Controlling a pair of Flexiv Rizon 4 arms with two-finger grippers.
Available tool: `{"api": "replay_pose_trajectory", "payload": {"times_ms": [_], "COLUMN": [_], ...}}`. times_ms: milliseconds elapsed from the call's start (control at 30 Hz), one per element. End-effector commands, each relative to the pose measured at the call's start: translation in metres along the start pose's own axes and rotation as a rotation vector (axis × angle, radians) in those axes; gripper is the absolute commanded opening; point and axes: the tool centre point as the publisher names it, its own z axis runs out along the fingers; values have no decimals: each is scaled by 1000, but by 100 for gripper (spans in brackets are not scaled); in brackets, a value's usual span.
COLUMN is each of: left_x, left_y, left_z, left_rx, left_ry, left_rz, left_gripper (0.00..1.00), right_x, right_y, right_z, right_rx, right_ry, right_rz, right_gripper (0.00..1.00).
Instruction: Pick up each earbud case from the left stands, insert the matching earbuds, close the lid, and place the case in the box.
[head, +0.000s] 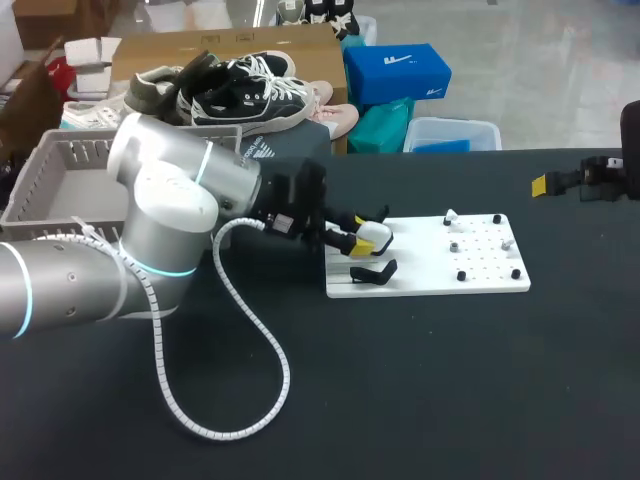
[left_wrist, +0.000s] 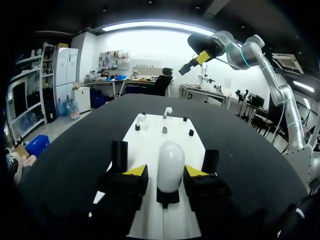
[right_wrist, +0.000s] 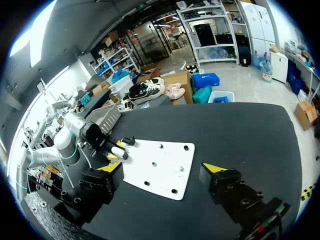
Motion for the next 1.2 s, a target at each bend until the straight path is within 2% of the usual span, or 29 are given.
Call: {"api": "replay_pose_trajectory", "payload": {"times_ms": [33,100,333,367,500,600,1000,1200], "left_x": [-1,-1,0,0,0,-1,-14,-21], "left_y": [2,1,0,0,0,-1,-8,-8], "left_z": [0,0,0,0,0,0,-10,-20], "left_rx": [6,8,10,10,10,9,-23,-80], "left_ry": [-1,0,-1,0,0,-2,-24,-50], "left_rz": [3,3,2,2,1,4,40,57], "left_gripper": [42,42,29,24,16,0,0,0], "right_x": [0,0,0,0,0,0,0,0], "right_y": [0,0,0,0,0,0,0,0], "right_z": [1,1,1,1,1,1,1,1], "right_rx": [0,0,0,0,0,0,0,0], "right_ry": [1,1,1,1,1,1,1,1], "right_rz": [0,0,0,0,0,0,0,0], "right_gripper": [100,100,100,100,100,100,100,100]}}
